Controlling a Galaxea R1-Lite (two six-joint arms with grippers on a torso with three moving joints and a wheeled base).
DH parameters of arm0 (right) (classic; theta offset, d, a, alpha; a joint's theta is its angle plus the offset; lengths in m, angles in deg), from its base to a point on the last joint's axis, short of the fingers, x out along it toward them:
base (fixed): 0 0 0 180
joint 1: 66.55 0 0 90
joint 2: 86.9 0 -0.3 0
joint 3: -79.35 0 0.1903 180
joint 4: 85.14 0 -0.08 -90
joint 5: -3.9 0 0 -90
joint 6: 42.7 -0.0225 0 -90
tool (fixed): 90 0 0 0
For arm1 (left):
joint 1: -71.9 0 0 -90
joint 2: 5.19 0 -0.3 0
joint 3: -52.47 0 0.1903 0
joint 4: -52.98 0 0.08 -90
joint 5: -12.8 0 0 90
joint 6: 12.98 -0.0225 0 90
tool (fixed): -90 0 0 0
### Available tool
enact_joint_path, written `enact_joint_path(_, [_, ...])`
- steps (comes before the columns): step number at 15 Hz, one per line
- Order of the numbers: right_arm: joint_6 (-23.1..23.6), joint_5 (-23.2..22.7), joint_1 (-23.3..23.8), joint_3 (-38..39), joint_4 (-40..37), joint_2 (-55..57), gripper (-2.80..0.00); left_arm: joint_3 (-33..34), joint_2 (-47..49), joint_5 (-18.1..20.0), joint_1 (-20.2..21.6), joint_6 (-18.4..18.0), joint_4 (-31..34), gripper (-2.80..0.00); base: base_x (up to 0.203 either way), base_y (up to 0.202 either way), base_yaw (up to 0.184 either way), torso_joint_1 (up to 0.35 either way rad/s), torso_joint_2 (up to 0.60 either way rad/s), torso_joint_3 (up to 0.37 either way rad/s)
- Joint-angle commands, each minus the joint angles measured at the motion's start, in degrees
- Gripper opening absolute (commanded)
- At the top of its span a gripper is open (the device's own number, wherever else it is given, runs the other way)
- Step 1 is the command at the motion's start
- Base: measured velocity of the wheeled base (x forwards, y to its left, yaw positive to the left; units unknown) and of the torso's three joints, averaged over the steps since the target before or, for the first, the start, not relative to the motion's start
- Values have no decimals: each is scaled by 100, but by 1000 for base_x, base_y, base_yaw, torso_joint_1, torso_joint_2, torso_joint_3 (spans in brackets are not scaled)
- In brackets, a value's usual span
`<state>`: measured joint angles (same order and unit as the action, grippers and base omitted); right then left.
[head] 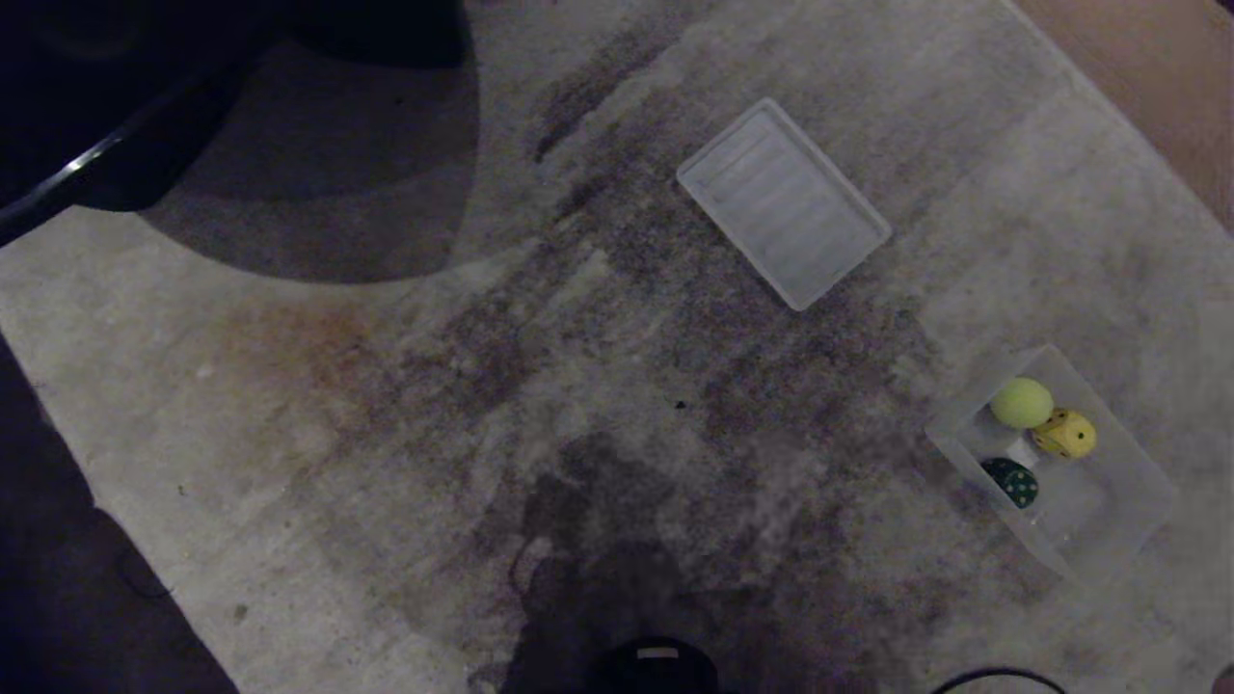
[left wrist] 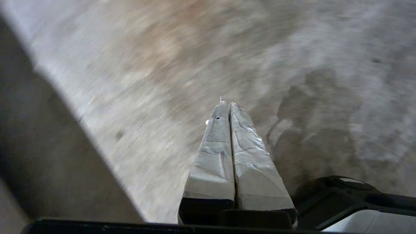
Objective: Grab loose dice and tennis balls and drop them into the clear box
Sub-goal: Put the toys in the box
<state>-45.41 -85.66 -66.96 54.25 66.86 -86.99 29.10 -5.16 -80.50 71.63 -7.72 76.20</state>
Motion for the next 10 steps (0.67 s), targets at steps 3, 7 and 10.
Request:
enact_joint_path(3, [-1,0,-2,2,-3,10,-280,9,6,-5,0,39,-12,-280,2,11,-165,1,6,1])
enact_joint_path(7, [13,-18,4,-3,-3,10,-280,9,6,-13,0,45,-3,-280,1,5,-95,2,2,3])
enact_joint_path(10, [25,-18,-2,-3,-3,10,-280,9,6,1,0,-5,-3,-280,0,0,0,0,0,0])
